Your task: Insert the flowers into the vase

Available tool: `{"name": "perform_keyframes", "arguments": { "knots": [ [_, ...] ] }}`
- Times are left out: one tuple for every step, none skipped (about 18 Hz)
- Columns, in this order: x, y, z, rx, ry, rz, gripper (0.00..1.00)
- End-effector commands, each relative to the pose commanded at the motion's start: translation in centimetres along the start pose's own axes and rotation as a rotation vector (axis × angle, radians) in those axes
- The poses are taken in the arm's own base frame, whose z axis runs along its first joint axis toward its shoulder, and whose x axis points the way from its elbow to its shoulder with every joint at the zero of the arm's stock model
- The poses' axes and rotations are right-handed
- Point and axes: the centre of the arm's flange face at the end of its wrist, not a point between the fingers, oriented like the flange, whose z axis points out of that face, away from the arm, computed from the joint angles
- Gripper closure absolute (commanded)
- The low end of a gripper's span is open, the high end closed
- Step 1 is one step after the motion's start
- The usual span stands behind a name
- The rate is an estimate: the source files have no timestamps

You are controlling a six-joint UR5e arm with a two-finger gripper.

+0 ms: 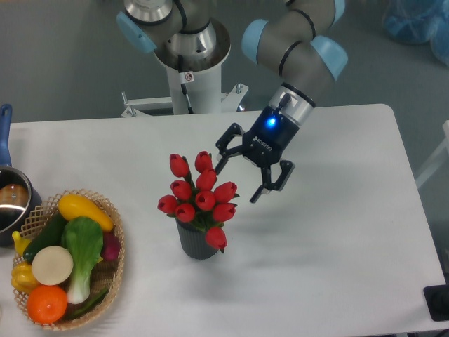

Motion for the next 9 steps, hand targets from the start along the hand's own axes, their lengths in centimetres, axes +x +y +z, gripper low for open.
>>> {"name": "perform_keyframes", "arguments": {
  "knots": [
    [-0.1, 0.3, -0.8, -0.033, -0.019, -0.003, 0.00],
    [-0.3, 0.8, -1.8, -0.068, -0.041, -0.008, 0.00],
    [-0.5, 1.3, -2.9, -0.114, -0.066, -0.012, 0.00],
    [-0.6, 1.9, -4.0, -0.179, -0.094, -0.014, 0.00],
    [-0.7, 2.4, -5.3, -0.257, -0.122, -0.017, 0.00],
    [-0.7, 2.7, -6.1, -0.321, -0.143, -0.014, 0.00],
    [-0.9, 3.1, -7.1, -0.377, -0.164, -0.013, 0.00],
    [-1.1, 3.2, -8.1, -0.418, -0.186, -0.013, 0.00],
    [-1.0, 3.5, -9.3, -0.452, -0.208, -0.015, 0.00]
  ]
}}
